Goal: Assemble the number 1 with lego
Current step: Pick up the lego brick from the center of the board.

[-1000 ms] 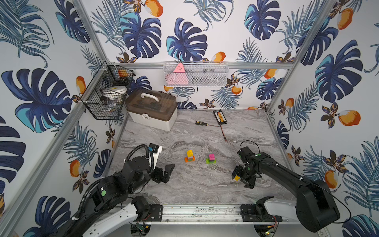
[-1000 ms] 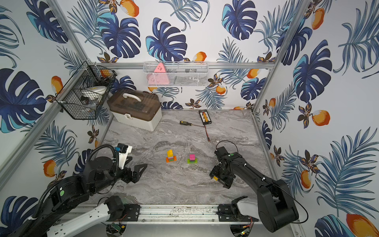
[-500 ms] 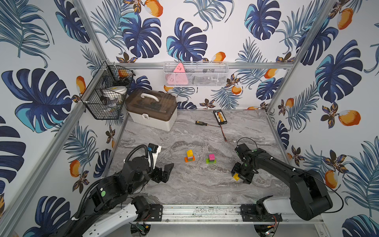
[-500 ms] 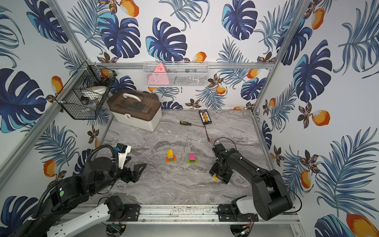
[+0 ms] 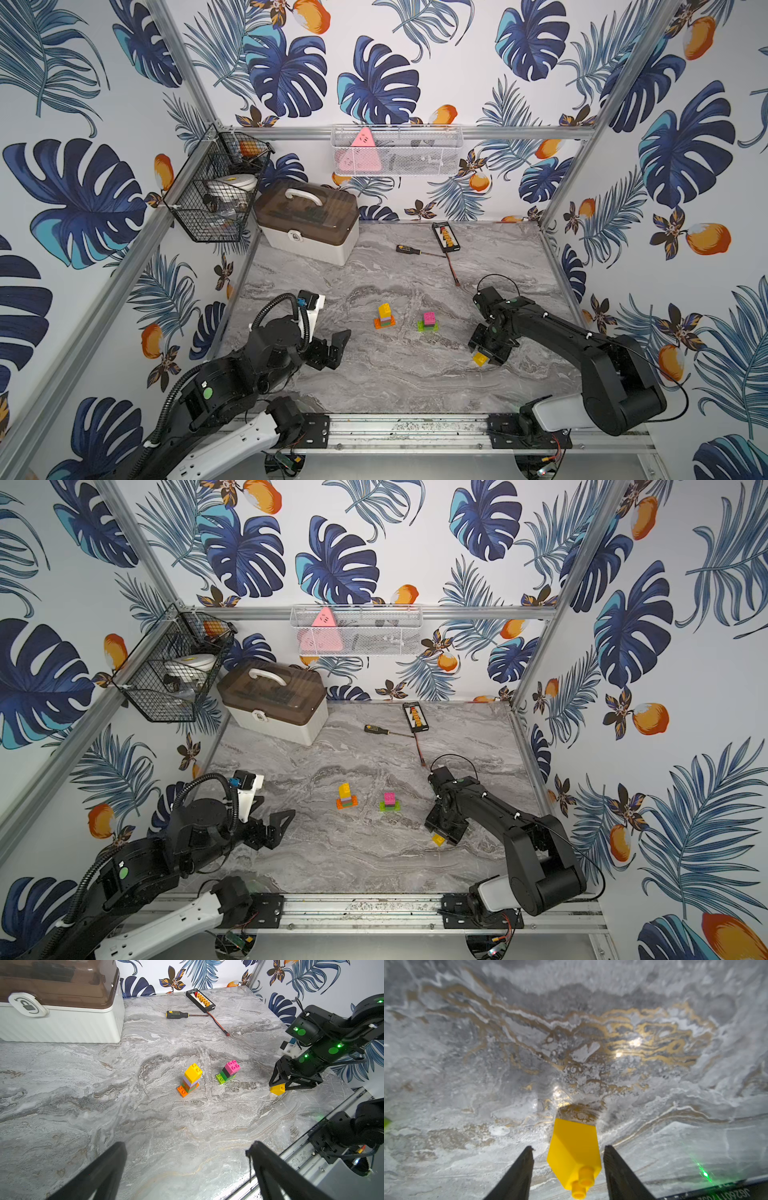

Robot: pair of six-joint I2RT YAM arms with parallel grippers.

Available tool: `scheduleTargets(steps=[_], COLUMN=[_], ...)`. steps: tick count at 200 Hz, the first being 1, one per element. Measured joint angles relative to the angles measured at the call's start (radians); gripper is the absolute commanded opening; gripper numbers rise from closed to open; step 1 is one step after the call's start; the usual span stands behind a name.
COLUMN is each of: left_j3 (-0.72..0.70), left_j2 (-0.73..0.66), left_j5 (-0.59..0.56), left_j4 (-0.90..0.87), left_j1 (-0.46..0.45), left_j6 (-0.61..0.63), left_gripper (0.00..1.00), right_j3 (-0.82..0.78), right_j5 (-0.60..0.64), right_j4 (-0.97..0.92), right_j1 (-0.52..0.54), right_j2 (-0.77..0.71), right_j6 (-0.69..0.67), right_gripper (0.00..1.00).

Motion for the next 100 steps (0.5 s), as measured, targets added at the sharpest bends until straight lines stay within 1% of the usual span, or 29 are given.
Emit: scheduleTargets(steps=[62,100], left_j3=[0.0,0.0], left_j2=[-0.006,-0.006], left_j5=[-0.008,-0.012], left_j4=[0.0,0.0], left_j1=[0.0,0.0], left_j6=[-0.003,-0.004], left_gripper=[0.99,0.98], right_j3=[-0.004,-0.004], right_j5=[0.005,0.007], right_j4=[0.013,0.019], right_j1=[0.013,0.024], right_j2=[0.025,0.047], right_j6=[-0.001,-0.001], right_gripper=[0.52,0.46])
